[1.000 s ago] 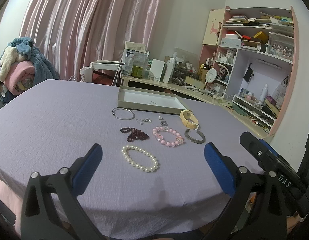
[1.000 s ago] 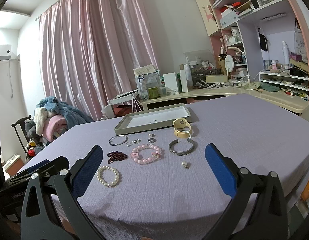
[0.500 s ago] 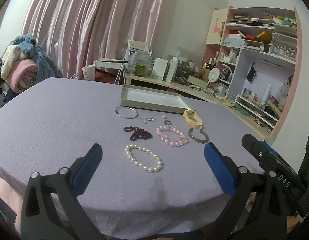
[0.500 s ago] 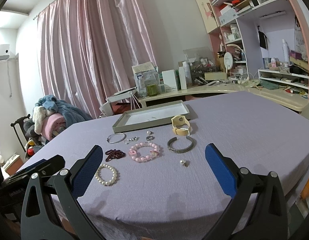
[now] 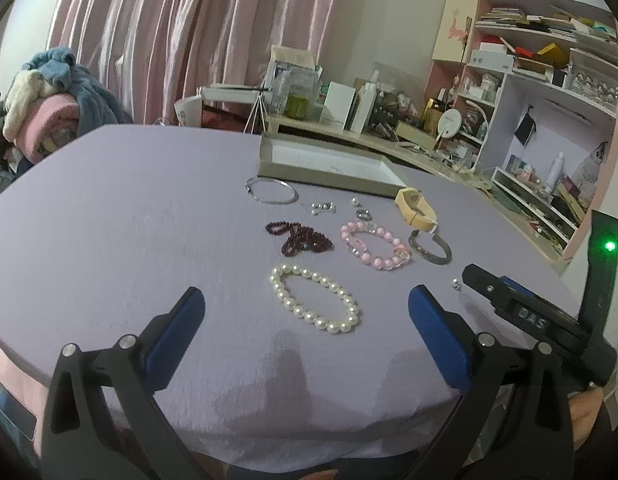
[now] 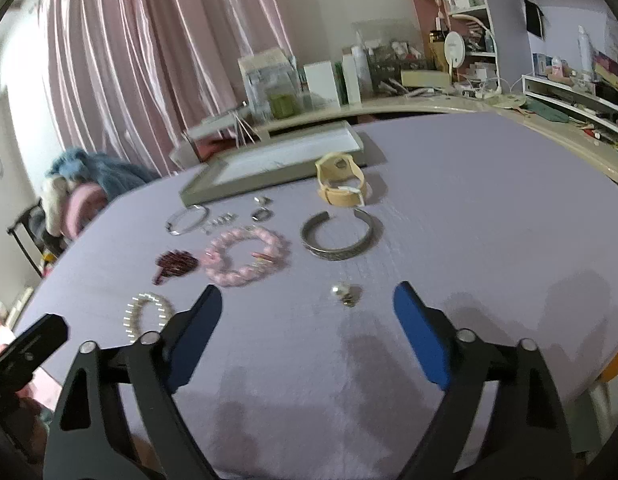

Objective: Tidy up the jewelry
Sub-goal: 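Lower the left tool to the pearl bracelet and close on it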

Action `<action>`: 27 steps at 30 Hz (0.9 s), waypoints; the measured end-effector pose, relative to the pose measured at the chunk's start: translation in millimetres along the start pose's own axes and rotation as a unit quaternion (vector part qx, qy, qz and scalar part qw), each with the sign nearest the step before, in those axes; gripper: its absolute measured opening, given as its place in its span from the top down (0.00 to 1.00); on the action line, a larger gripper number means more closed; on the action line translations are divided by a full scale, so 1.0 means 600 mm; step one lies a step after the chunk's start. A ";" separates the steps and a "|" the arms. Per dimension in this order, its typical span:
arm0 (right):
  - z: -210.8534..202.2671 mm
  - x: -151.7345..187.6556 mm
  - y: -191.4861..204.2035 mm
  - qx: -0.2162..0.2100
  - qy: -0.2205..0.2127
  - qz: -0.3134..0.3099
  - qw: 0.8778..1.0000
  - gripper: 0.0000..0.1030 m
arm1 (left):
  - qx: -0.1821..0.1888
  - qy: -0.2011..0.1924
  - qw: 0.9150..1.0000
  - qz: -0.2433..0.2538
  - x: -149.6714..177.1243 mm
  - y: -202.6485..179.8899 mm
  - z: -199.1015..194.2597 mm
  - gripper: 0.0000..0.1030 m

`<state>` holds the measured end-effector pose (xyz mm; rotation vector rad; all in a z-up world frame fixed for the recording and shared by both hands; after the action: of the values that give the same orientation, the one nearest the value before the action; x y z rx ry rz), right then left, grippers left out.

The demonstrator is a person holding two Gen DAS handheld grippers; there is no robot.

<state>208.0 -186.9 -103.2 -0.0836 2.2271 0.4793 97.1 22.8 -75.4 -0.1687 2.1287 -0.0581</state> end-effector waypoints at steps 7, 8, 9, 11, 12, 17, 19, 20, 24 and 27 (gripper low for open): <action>0.046 0.005 -0.009 0.029 0.055 -0.013 0.998 0.49 | 0.008 0.025 1.000 0.014 0.008 -0.005 0.030 0.02; 0.048 0.006 -0.012 0.032 0.059 -0.014 0.998 0.51 | 0.008 0.028 0.999 0.015 0.009 -0.005 0.034 0.02; 0.052 0.010 -0.013 0.035 0.066 -0.017 0.997 0.55 | 0.010 0.031 0.999 0.015 0.010 -0.005 0.037 0.02; 0.053 0.008 -0.012 0.042 0.064 -0.026 0.997 0.60 | 0.013 0.036 0.999 0.014 0.013 -0.005 0.041 0.02; 0.053 0.008 -0.011 0.045 0.063 -0.029 0.997 0.64 | 0.014 0.039 0.999 0.014 0.014 -0.005 0.044 0.02; 0.053 0.006 -0.009 0.048 0.062 -0.032 0.996 0.77 | 0.017 0.045 0.999 0.014 0.016 -0.007 0.052 0.02; 0.053 0.007 -0.007 0.049 0.060 -0.036 0.996 0.79 | 0.018 0.046 0.999 0.012 0.017 -0.007 0.054 0.02; 0.054 0.006 -0.007 0.050 0.059 -0.038 0.996 0.79 | 0.018 0.047 0.999 0.012 0.017 -0.007 0.056 0.02; 0.058 0.002 -0.008 0.057 0.058 -0.038 0.996 0.84 | 0.018 0.053 0.998 0.010 0.020 -0.007 0.062 0.02; 0.060 -0.001 -0.011 0.053 0.058 -0.034 0.996 0.87 | 0.017 0.056 0.998 0.009 0.020 -0.005 0.067 0.02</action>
<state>235.9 -179.9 -125.5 -0.1334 2.3513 0.3271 124.8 19.0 -106.4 -0.1296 2.2396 -0.0946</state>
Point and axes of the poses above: each gripper's, at about its wrist camera, not at the fingertips, and z roughly the way its jaws point, y to its left, x to its underside, the point moved 7 cm from there along z, roughly the way its jaws point, and after that the axes turned 8 degrees about z, right-handed, at the moved point
